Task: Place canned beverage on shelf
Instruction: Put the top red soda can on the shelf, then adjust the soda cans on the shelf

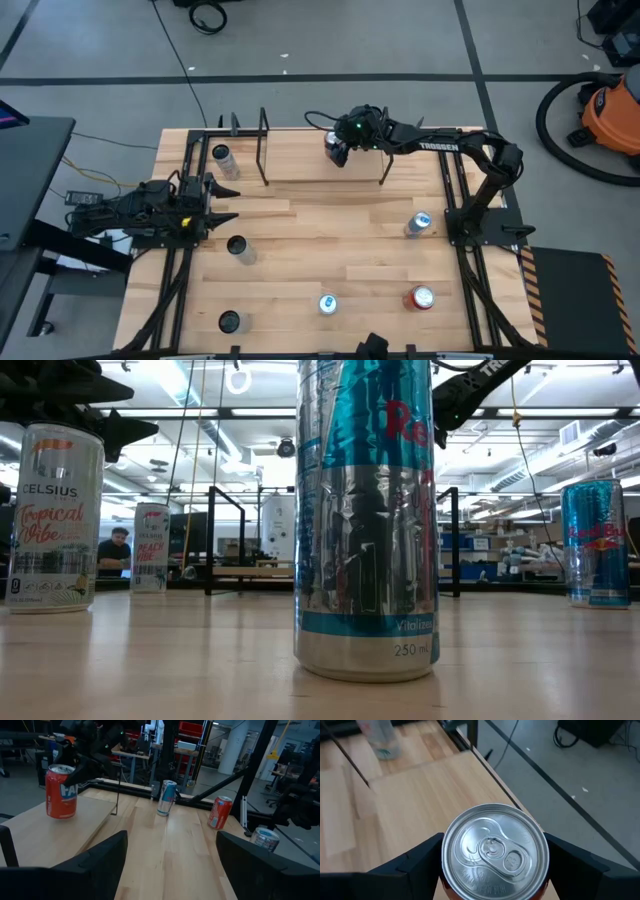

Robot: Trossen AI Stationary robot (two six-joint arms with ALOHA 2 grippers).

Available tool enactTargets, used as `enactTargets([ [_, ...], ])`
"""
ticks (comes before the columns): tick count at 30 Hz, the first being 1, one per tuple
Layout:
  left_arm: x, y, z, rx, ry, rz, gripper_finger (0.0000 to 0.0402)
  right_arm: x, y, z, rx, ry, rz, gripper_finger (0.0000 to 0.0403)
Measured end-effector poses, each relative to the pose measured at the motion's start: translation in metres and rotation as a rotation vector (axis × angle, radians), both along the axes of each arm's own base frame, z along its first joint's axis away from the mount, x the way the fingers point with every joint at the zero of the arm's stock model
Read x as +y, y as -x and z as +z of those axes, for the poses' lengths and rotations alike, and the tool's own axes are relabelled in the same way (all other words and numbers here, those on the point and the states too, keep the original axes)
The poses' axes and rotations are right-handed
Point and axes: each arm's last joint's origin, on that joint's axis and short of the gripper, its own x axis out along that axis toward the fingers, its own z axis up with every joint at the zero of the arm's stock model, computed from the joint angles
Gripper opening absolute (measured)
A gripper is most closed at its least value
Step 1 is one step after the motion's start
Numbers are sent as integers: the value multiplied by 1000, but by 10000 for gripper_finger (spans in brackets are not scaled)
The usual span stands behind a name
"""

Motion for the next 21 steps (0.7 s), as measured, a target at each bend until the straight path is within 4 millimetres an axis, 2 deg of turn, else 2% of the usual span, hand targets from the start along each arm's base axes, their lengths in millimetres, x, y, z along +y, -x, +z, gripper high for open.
enactTargets([
  [7, 0, 0, 0, 1, 1, 0, 309, 1, -1, 0, -33, -55, 24, 342],
  [21, 0, 0, 0, 1, 7, 0, 309, 1, -3, 7, -89, -43, 54, 363],
])
